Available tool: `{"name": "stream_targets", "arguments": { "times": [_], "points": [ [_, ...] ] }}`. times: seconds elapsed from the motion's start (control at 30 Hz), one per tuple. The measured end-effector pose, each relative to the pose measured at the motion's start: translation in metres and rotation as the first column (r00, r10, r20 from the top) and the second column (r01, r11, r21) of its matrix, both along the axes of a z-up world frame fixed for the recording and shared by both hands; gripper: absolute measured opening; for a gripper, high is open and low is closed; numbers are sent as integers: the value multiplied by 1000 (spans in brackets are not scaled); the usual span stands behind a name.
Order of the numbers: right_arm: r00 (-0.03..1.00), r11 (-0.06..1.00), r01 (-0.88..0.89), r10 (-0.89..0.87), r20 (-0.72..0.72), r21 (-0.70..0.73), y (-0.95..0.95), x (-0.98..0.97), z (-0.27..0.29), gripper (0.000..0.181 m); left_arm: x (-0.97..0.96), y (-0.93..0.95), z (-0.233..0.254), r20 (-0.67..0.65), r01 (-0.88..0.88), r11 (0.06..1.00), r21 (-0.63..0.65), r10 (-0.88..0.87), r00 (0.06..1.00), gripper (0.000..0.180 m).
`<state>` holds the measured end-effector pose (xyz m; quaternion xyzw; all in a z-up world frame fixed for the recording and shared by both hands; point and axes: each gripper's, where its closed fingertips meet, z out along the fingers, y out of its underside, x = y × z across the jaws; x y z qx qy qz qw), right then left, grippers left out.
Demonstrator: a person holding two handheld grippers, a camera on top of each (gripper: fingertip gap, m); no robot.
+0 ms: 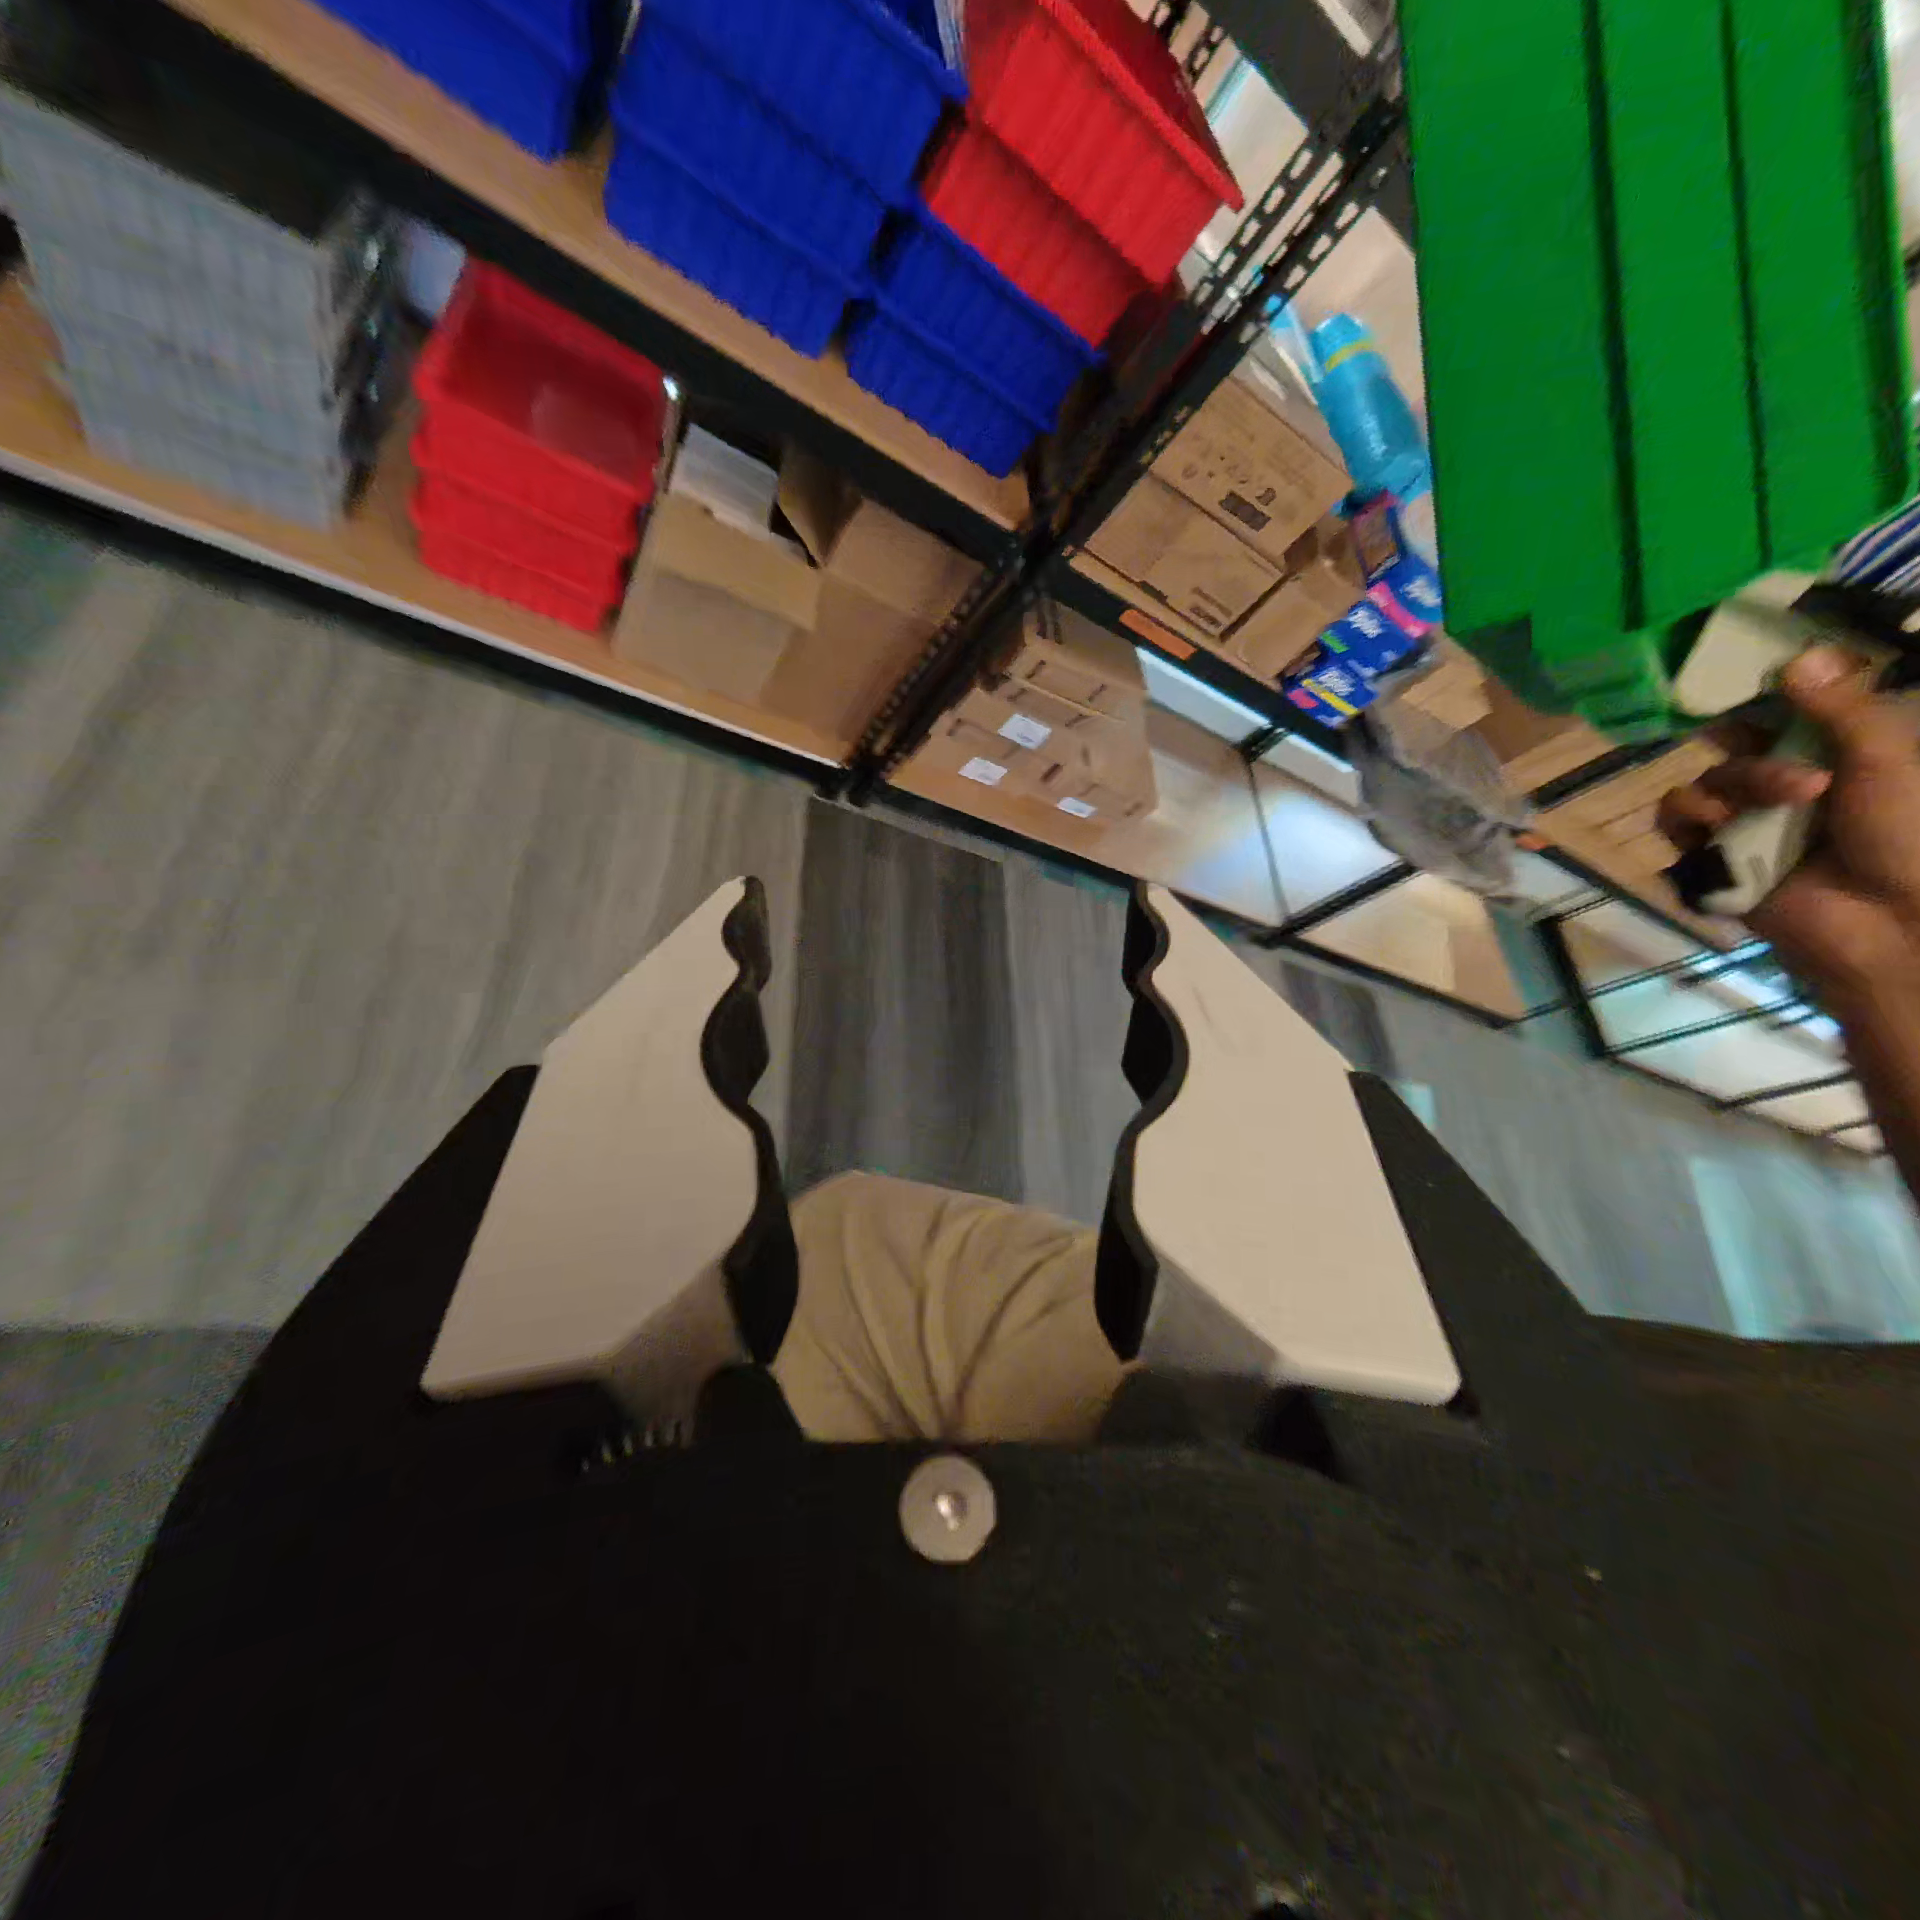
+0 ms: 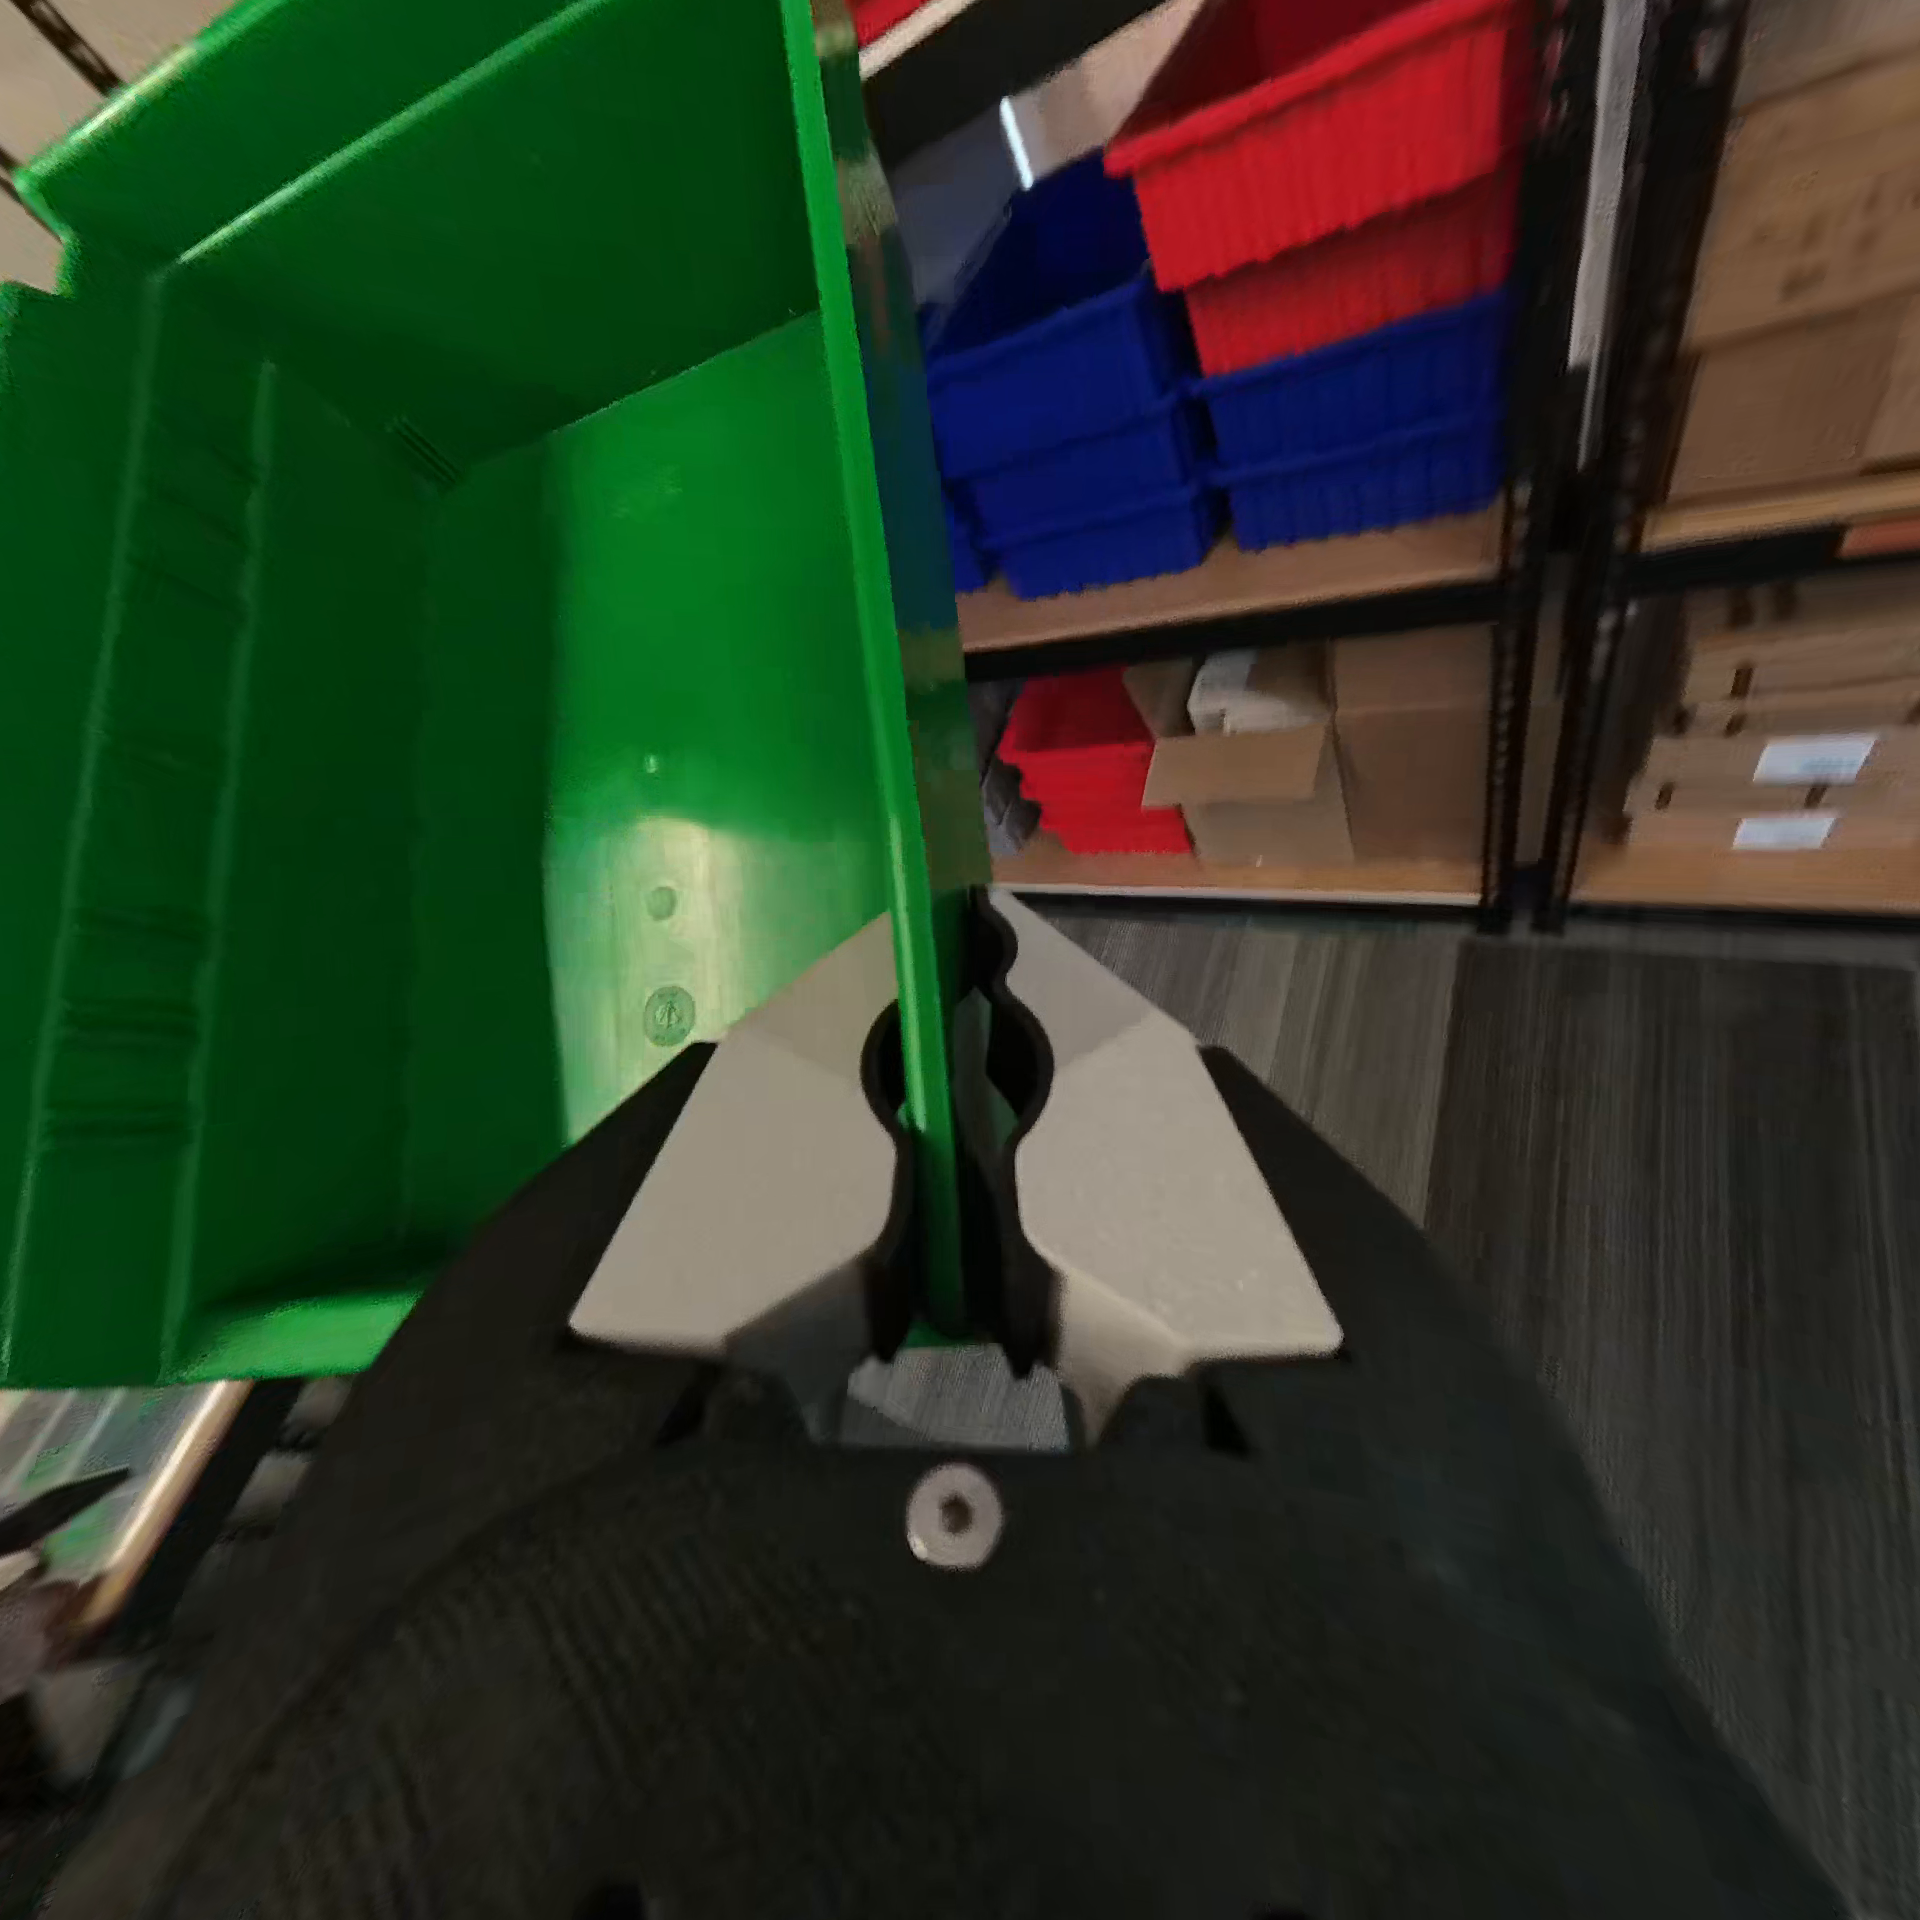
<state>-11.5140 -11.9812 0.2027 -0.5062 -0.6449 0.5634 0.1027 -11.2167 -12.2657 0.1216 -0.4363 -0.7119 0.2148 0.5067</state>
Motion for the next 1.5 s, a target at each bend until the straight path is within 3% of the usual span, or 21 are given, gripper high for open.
{"name": "stream_targets", "arguments": {
  "times": [0.1,0.27,0.4,0.57,0.8,0.93,1.07,1.2,1.33,1.43,1.5],
  "points": [
    [999,1000,22,-22,-39,12,-61,-88,12,3,-80,-62,-8,6,39,994,-98,-39,999,62],
    [997,999,-21,17,-69,-48,-170,-252,54,1,-227,-147,-26,-17,45,995,-87,-47,999,61],
    [993,995,-25,13,-116,-96,-239,-388,143,3,-348,-201,-10,-34,106,994,-24,-107,994,62],
    [980,997,57,-66,-189,-52,-293,-565,274,3,-481,-265,7,-31,253,957,-141,-260,965,64],
    [915,918,384,-364,-173,101,-306,-794,393,1,-635,-339,-45,20,517,831,-204,-524,851,62],
    [864,822,504,-488,-127,266,-314,-894,417,1,-692,-366,-57,125,693,697,-185,-682,720,64],
    [846,767,512,-529,-72,386,-324,-955,414,2,-729,-383,-52,121,773,604,-193,-767,630,64],
    [862,818,488,-507,-17,305,-327,-986,416,8,-747,-392,-63,154,821,547,-162,-808,568,63],
    [882,857,470,-465,-73,213,-327,-989,426,45,-751,-387,-70,183,868,473,-150,-850,494,63],
    [857,783,516,-465,-224,349,-301,-959,425,60,-751,-377,-70,187,899,408,-158,-882,433,63],
    [849,748,522,-410,-334,410,-294,-932,425,59,-749,-367,-72,193,915,365,-171,-898,395,62]
  ]
}}
